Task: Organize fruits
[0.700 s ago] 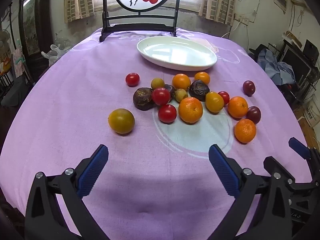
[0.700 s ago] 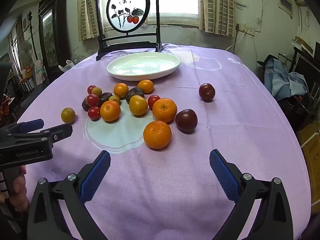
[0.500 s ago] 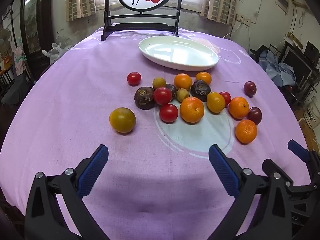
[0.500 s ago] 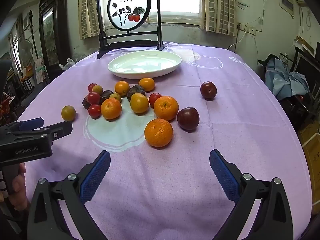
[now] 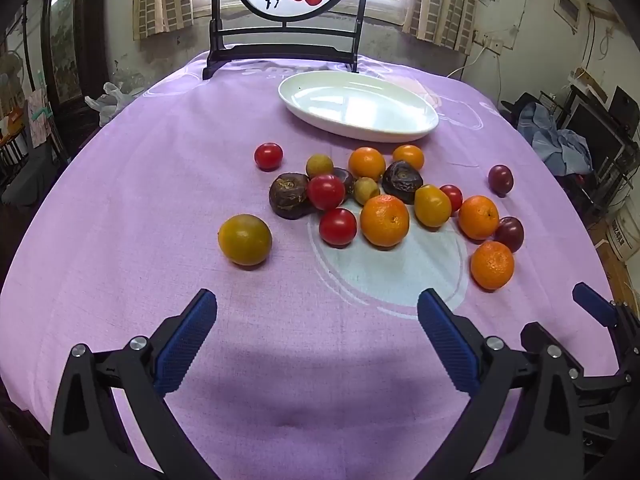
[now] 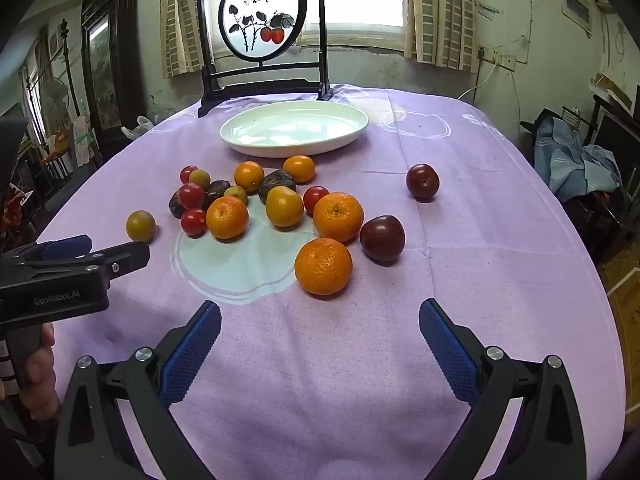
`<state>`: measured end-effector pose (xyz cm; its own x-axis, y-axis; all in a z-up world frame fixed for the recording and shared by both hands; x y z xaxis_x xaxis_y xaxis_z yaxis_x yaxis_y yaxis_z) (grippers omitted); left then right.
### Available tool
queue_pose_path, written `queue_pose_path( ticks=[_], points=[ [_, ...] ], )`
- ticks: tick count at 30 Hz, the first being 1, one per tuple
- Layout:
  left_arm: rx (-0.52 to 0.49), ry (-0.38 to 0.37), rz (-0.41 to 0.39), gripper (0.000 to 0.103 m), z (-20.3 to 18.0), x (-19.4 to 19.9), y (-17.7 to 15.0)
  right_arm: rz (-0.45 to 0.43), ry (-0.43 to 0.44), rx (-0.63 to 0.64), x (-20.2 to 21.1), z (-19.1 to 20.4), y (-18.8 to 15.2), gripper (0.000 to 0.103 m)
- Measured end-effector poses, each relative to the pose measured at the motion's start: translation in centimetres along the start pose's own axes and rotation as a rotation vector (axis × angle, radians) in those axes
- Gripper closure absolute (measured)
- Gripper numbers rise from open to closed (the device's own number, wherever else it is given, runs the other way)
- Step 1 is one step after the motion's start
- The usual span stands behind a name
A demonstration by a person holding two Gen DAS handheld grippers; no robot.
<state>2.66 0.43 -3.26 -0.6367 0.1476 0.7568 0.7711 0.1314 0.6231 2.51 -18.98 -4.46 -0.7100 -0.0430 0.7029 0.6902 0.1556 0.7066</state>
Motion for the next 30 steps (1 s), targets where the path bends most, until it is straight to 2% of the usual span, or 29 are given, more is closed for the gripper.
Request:
queue_pose_path(
  ticks=[30],
  points=[
    [-0.005,0.015,0.001,0.005,-0.05,-0.22,-0.4,0.014,0.004,0.0,-0.31,0.32,-0.68,0.004]
  ],
)
Point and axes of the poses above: each gripper's, at about its wrist camera, not at the fingertips, and x roughly against the way its jaws point, z to its left, y to its top, the point moved 4 cm from there along -x, roughly the way its jaws point, and after that the axes turned 9 degrees about -y, right-handed, at the moved point
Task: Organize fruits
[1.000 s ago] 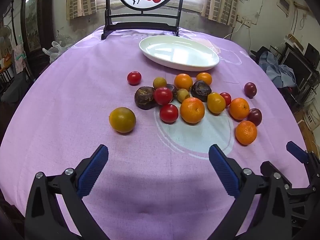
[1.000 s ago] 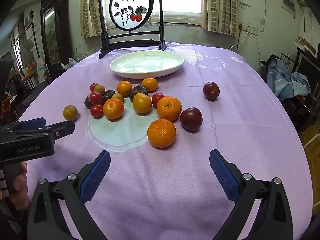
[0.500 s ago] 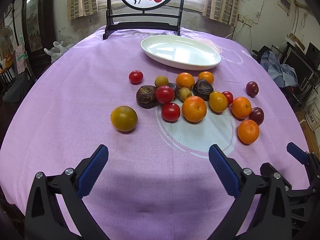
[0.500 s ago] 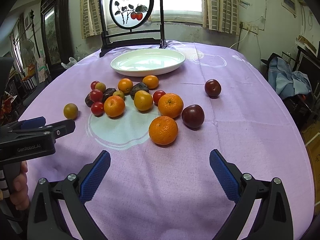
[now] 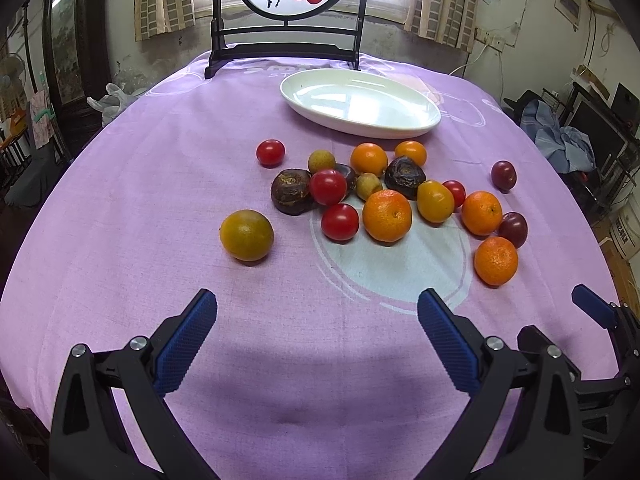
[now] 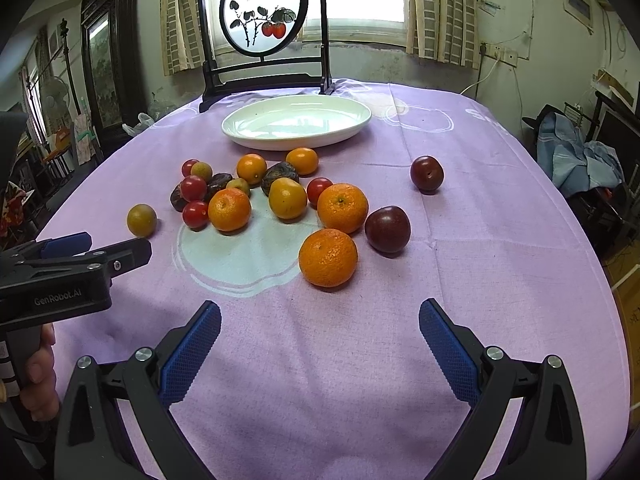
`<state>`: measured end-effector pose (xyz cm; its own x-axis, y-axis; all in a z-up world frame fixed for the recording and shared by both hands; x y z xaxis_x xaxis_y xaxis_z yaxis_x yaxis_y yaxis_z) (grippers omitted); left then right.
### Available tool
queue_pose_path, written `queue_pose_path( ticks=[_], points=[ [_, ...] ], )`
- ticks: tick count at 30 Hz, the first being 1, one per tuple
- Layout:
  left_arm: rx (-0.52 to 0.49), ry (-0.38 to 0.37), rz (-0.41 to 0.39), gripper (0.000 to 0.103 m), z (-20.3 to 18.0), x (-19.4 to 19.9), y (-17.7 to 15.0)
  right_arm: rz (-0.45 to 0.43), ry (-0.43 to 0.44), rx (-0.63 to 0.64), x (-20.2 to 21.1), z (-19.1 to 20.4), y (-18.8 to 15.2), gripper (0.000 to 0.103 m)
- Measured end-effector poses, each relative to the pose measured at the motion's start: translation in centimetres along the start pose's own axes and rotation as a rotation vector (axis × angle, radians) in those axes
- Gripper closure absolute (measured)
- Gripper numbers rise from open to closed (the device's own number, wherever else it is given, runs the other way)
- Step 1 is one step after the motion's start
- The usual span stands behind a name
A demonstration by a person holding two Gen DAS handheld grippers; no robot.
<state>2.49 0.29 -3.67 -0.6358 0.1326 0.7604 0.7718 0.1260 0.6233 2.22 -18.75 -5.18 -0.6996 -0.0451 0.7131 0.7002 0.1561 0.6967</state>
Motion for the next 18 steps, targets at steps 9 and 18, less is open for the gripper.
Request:
queue_pose_path(
  ticks=[9,18],
  points=[
    [-0.001,0.0,0.005,0.005,-0.06,-0.09,-0.09,0.0,0.001,0.0,0.01,0.0,0.05,0.004],
    [-0.001,0.0,0.006,0.005,-0.07,-0.09,-0.1,0.001,0.0,0.001,0.0,-0.01,0.02,0.004]
  ],
)
Point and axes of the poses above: each gripper's, at about its wrist camera, not at the fingertips, and x roughly against the way its jaws point, z to its left, y to its top, the point moved 4 cm from there along -x, roughly the way its jaws point, and after that the axes turned 9 degrees about -y, right-handed, at the moved point
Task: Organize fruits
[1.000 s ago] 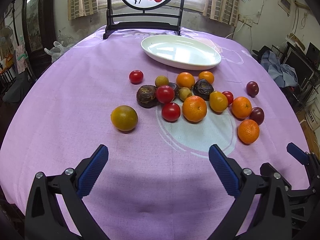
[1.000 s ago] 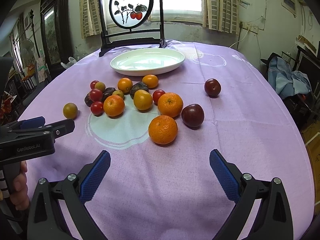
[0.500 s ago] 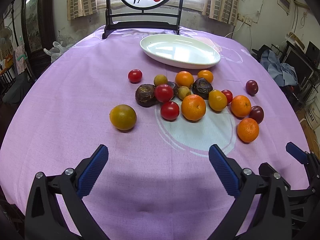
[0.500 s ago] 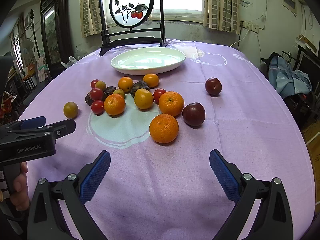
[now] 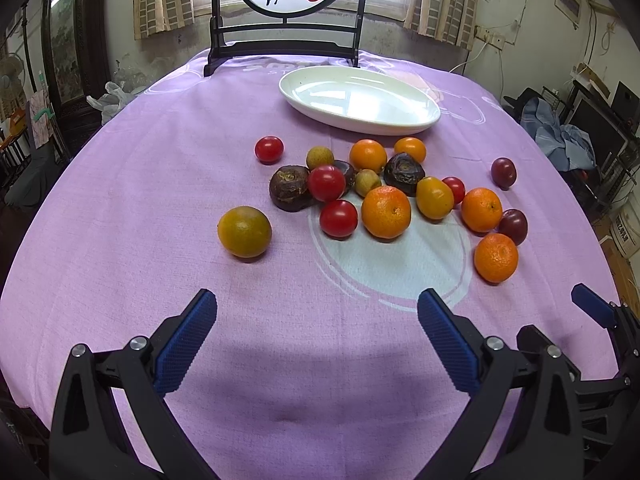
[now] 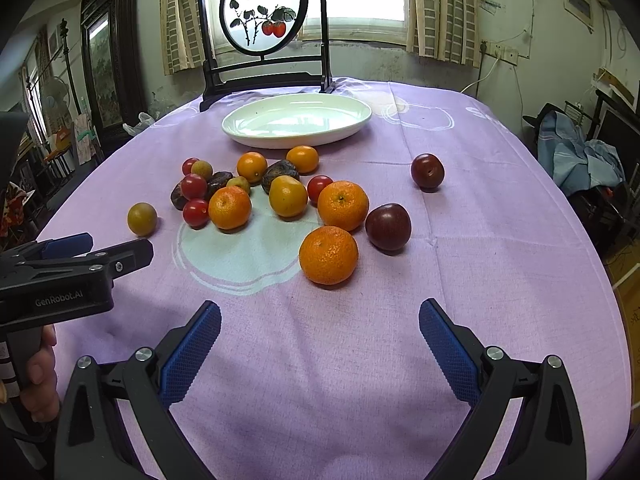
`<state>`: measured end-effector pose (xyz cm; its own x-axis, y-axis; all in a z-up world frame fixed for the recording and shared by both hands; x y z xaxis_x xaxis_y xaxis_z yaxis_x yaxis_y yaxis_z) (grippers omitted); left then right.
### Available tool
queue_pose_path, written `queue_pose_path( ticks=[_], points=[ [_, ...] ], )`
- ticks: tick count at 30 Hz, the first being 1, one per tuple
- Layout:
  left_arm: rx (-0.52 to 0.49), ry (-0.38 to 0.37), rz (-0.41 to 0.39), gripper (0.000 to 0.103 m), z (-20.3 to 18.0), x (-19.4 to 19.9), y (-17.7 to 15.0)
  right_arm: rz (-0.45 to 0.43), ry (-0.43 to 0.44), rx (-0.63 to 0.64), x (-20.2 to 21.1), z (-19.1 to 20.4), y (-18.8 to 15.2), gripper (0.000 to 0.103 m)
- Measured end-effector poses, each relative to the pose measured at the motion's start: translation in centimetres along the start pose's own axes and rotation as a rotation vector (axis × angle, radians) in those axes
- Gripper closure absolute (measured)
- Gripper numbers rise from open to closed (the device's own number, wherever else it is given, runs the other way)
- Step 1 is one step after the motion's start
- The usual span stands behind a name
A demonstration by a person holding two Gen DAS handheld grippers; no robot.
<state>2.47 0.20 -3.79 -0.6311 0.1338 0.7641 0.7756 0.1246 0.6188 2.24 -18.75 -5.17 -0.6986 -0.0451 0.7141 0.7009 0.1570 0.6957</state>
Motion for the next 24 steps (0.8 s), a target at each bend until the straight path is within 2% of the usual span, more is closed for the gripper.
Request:
queue_pose_path(
  ticks=[24],
  points=[
    [0.0,0.001,0.005,0.005,-0.17,-0.23,-0.42,0.006,0.003,0.002,0.02,0.5,-0.65,0.004]
  ],
)
Point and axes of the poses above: each gripper's, at about its wrist camera, not at the fingertips, and x roughly against the way its jaws point, z to its left, y to its top, the point moved 4 cm from there along -x, roughly the way its jaws point, and after that the axes turned 9 degrees about -y, right-handed, at the moved point
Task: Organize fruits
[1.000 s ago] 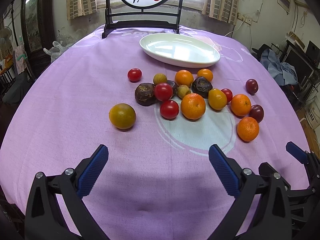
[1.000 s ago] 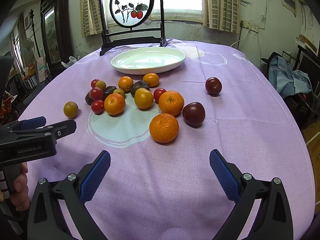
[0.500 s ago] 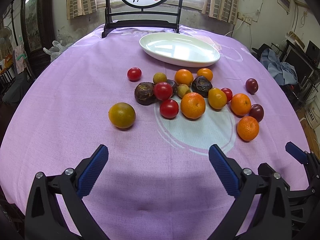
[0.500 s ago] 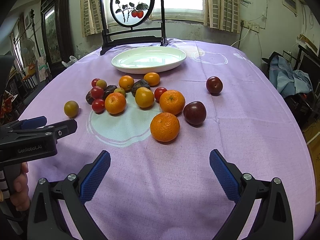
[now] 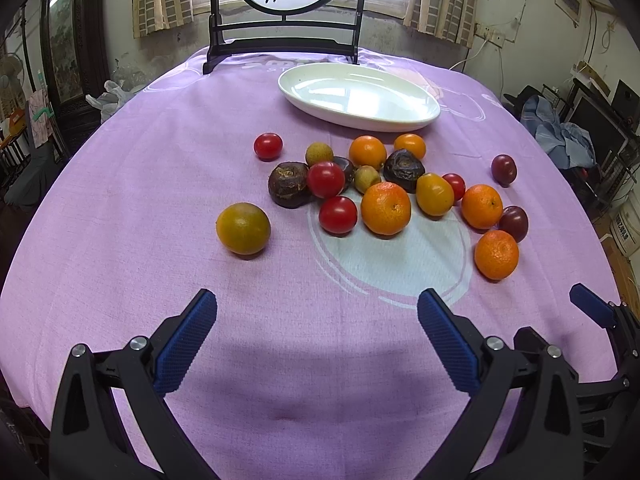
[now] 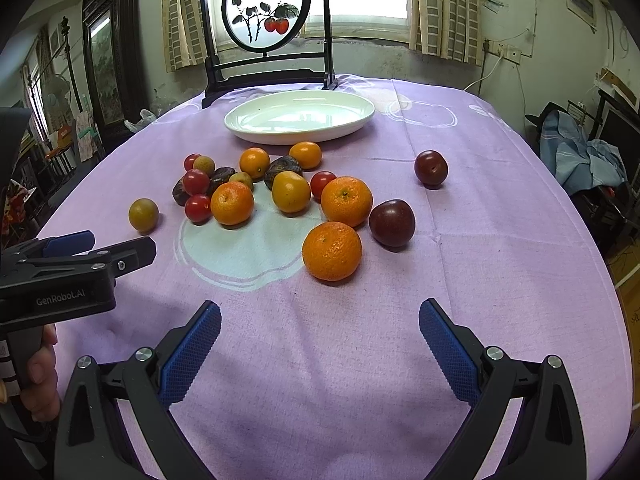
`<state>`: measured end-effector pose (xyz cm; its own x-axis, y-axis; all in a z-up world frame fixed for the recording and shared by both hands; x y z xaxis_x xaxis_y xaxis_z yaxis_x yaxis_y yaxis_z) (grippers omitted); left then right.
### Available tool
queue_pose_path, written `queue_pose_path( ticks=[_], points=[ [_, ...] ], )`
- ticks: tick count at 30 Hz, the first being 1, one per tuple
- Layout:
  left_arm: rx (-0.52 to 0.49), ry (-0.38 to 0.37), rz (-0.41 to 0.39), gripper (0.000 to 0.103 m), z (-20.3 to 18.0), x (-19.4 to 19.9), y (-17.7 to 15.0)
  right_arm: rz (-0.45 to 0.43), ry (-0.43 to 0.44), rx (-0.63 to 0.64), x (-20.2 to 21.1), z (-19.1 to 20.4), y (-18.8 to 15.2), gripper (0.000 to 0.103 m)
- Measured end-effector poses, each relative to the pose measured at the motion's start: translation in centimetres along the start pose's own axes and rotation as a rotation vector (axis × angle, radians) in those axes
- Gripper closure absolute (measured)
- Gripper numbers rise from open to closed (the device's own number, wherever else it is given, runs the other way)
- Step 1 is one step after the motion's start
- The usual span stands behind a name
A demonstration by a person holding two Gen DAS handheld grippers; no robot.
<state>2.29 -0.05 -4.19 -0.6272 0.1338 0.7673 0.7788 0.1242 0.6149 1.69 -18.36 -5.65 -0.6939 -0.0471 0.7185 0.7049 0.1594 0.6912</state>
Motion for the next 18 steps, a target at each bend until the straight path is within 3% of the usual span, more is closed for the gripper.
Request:
queue_pose_path(
  ticks=[11,18],
  points=[
    [-0.019,-0.041,0.012,0.005,0.9,0.3,0.1,0.027,-0.002,0.014,-0.3,-0.2,-0.1,0.004],
    [-0.012,-0.034,0.016,0.005,3.6,-0.2,0.3,0.072,-0.025,0.036,-1.7,-0.9,-0.6,0.004]
  ],
)
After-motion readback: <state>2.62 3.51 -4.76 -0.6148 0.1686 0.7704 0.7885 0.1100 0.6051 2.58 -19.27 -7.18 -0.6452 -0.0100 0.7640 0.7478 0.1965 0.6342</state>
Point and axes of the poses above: each gripper's, at about its wrist camera, not at the fingertips, and x roughly against the way its jaws point, z to its left, y to its top, the point moved 4 cm from there along -x, roughly the way its jaws point, and after that the axes turned 9 degrees about -y, right-handed, at the moved point
